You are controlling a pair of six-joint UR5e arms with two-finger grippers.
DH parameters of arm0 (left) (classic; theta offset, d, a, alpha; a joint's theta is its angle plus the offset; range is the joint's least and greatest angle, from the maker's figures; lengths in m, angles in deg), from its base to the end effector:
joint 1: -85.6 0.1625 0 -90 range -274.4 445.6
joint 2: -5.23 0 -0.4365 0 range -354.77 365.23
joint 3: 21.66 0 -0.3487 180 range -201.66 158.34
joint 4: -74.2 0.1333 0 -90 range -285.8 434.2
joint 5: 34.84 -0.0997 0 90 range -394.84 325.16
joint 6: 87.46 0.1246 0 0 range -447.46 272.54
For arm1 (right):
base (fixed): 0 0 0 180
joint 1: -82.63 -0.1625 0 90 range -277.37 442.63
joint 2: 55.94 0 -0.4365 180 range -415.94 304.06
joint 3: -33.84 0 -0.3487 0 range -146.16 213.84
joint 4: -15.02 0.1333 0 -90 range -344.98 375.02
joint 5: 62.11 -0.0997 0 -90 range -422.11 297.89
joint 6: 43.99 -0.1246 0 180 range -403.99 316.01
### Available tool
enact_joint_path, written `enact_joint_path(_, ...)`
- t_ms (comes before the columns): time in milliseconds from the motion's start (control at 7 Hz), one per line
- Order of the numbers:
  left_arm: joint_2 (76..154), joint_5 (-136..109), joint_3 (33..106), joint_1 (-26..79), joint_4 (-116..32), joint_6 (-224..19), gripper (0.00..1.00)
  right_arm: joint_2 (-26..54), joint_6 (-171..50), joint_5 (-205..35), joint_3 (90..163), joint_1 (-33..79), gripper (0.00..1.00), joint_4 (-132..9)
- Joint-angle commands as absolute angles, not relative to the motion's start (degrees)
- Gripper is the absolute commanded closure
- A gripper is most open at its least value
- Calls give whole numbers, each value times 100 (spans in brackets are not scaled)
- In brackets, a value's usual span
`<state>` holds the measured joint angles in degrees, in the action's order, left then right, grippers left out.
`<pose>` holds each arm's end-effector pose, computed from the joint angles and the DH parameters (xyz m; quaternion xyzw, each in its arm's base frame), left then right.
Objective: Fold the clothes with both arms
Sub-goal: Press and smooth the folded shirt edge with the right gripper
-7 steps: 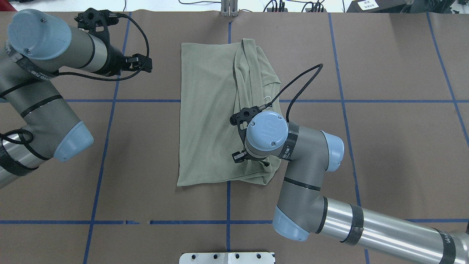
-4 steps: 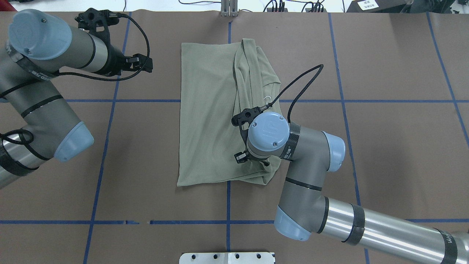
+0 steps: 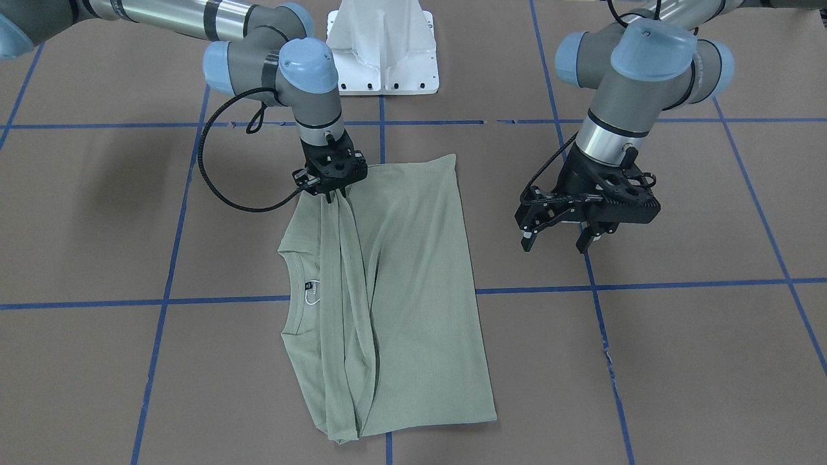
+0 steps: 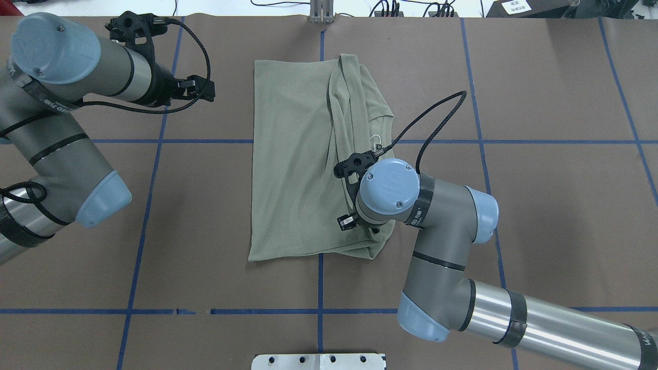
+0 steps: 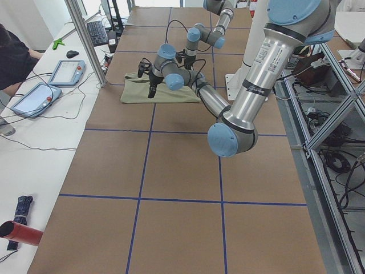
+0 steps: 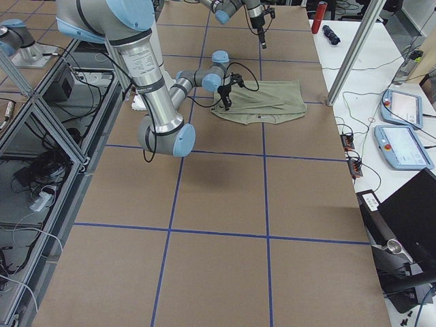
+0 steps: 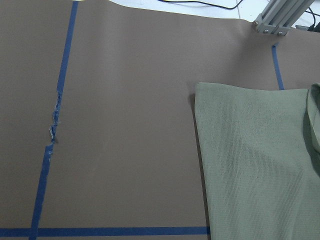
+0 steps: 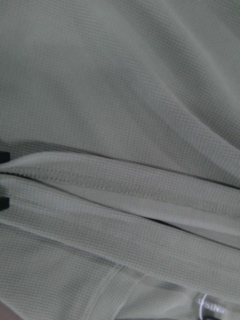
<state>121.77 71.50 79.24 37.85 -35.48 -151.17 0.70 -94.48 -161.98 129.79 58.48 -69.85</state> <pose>0.3485 -0.5298 0.3222 0.1853 0.4530 -0.0951 0.8669 -0.5628 -0.3750 0.3240 0.1310 -0.3621 -0.1555 0.9097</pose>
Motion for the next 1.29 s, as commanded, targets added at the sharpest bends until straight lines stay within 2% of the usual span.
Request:
enact_joint_path(0,12177,7151,7906,3796,-3549,-15144,0,163,-9453,-16195,13044,5855,100,-6988)
enact_joint_path(429,12203,7151,7888,3796,-3557,-15145,1,267,-9514,-16230,13279,5794,100,-7058)
enact_joint_path(714,12212,7151,7871,3796,-3566,-15145,1,1021,-9523,-16274,14418,5784,100,-7784)
enact_joint_path(857,12221,7142,7862,3805,-3575,-15153,1,1076,-9671,-16266,14467,5793,74,-7971)
enact_joint_path(1000,12221,7142,7853,3805,-3592,-15153,1,1172,-9847,-16205,14433,5845,1,-7964)
enact_joint_path(1143,12221,7142,7853,3805,-3601,-15145,1,1173,-9953,-16187,14424,5846,0,-7964)
